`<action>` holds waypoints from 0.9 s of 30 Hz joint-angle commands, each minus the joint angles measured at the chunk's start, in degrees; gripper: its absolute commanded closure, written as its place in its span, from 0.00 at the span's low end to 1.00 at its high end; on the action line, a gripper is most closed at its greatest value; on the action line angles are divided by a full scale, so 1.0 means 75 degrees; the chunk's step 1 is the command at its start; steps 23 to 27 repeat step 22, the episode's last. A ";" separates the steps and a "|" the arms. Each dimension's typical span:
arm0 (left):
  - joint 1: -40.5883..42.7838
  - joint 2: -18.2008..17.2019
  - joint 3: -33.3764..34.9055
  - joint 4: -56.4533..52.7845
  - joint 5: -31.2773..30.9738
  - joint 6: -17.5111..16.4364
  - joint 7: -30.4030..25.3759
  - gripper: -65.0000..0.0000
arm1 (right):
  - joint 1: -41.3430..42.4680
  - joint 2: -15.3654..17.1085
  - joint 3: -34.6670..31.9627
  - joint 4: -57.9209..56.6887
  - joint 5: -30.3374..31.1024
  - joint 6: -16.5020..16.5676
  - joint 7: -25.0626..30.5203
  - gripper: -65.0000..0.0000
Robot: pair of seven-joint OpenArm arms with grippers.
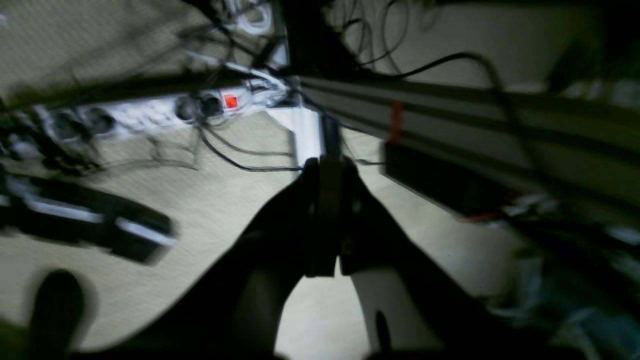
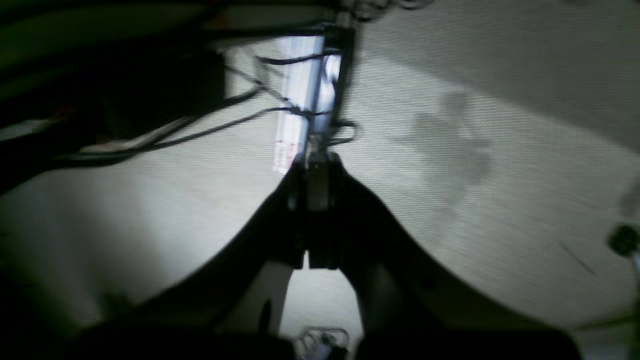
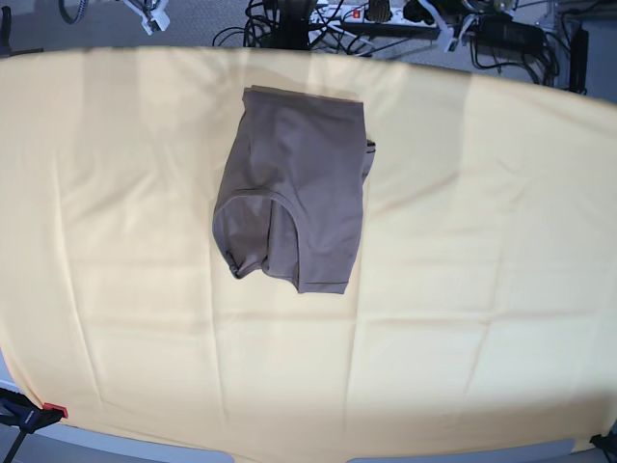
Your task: Fold the T-shirt properly
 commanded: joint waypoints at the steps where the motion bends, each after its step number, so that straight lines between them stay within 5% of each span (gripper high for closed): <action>1: -0.0096 -0.0035 0.0201 -0.0216 0.0195 0.0216 -0.0291 1.00 | 0.0029 0.0076 -0.0044 -0.0085 -0.0047 -0.0230 0.0111 1.00; 7: -0.0679 0.0303 0.1696 -0.1341 0.0358 0.3069 -0.1142 1.00 | 0.0545 -0.0321 -0.0154 -0.0702 -0.0688 -0.1696 0.0353 1.00; 11: -0.0627 0.0895 0.2151 -0.1367 0.0347 0.4459 -0.1617 1.00 | 0.0568 -0.0758 -0.0154 -0.0784 -0.1670 -0.2407 0.0889 1.00; 16: -0.0638 0.1329 0.2174 -0.1364 0.0315 0.4721 -0.1754 1.00 | 0.0527 -0.1139 -0.0154 -0.0787 -0.1682 -0.2594 0.0901 1.00; 27: -0.0632 0.1323 0.2174 -0.1364 0.0087 0.4692 -0.1746 1.00 | 0.0554 -0.1247 -0.0154 -0.0784 -0.1559 -0.2713 0.0938 1.00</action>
